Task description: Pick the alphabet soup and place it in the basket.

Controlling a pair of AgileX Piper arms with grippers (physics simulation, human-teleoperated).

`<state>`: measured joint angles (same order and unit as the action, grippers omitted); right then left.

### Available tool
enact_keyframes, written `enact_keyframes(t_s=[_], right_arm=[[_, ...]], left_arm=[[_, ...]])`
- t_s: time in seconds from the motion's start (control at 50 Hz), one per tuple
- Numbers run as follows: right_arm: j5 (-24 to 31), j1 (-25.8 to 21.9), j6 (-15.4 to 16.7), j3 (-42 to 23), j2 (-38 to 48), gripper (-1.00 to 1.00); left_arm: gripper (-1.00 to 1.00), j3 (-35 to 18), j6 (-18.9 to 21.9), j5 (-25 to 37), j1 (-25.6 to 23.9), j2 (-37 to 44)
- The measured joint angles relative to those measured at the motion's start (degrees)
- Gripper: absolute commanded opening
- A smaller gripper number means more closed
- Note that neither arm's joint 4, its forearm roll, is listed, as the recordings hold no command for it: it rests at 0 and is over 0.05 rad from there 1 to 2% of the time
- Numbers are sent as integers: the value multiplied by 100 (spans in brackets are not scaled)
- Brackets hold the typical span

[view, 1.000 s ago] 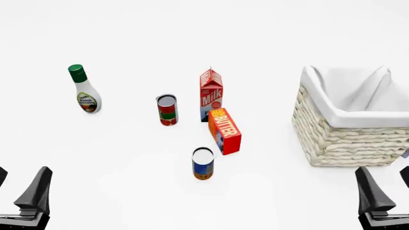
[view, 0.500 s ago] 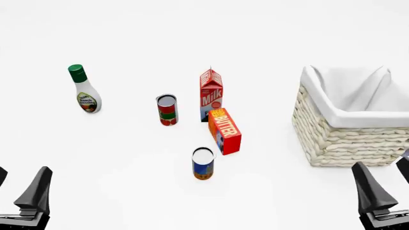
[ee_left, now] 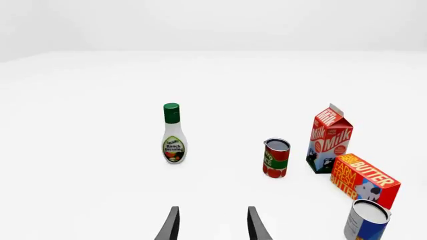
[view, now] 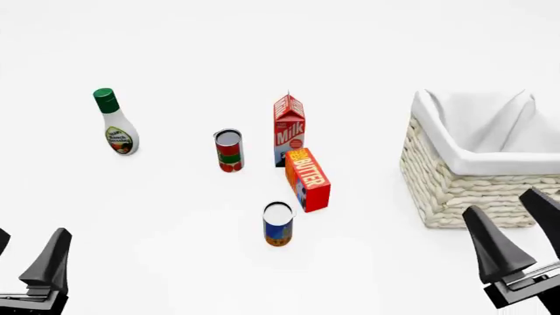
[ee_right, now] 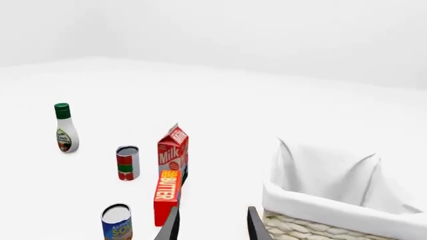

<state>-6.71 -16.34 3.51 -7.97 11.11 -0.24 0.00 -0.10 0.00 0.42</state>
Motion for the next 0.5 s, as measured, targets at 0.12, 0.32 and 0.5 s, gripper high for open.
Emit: enact_keyframes(t_s=[0.12,0.32,0.5], right_arm=[[-254,-230,46,-82,321,100],[-645,-558,108,-198,821,100],[-964,-799,144,-274,1236,100]], left_arm=[[100,0,0,0,0,0],[100,0,0,0,0,0],[100,0,0,0,0,0]])
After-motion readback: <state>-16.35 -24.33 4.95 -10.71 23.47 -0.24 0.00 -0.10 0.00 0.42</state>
